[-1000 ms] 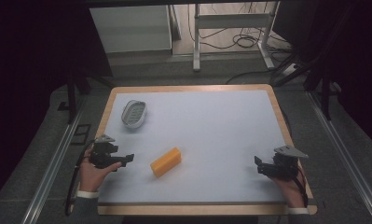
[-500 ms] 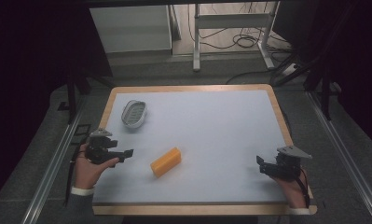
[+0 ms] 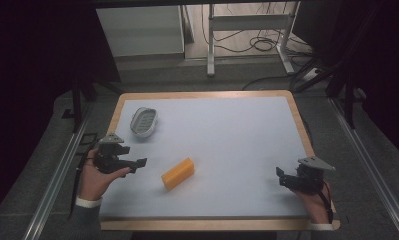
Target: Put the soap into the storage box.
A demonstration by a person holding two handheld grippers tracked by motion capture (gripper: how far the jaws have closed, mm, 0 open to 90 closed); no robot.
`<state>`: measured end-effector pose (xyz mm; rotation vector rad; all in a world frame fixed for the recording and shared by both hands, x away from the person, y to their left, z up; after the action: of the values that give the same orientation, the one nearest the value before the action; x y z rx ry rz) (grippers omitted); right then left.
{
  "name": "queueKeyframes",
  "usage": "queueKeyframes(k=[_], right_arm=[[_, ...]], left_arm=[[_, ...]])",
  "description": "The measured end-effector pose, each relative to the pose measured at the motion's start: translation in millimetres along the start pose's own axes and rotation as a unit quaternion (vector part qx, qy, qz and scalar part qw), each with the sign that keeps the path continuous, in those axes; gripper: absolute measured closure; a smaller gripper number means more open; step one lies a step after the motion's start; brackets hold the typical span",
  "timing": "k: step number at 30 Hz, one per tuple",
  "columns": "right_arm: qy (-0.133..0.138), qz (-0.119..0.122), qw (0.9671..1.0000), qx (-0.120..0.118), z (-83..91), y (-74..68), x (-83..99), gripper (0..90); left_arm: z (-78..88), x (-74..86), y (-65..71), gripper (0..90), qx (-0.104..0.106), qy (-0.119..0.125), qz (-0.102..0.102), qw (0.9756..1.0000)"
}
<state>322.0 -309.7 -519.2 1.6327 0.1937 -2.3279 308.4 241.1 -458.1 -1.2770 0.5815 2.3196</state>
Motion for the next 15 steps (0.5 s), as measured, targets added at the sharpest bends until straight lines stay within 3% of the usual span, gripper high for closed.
queueKeyframes(k=[15], right_arm=[[-0.002, 0.002, 1.0, 0.002, 0.5, 0.1, 0.8, 7.4]], left_arm=[[-9.2, -5.6, 11.9, 16.0, 0.018, -0.023, -0.014, 0.9995]])
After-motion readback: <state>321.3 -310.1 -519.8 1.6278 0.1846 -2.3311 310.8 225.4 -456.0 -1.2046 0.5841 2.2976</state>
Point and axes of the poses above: each handheld gripper's, and its own axes: z roughly backward along the jaws, x roughly out of its underside, y roughly to its right, the point moved 2 cm from there along -z, roughly forward along the jaws, and after that the axes turned 15 degrees about y, right-handed, at the moved point
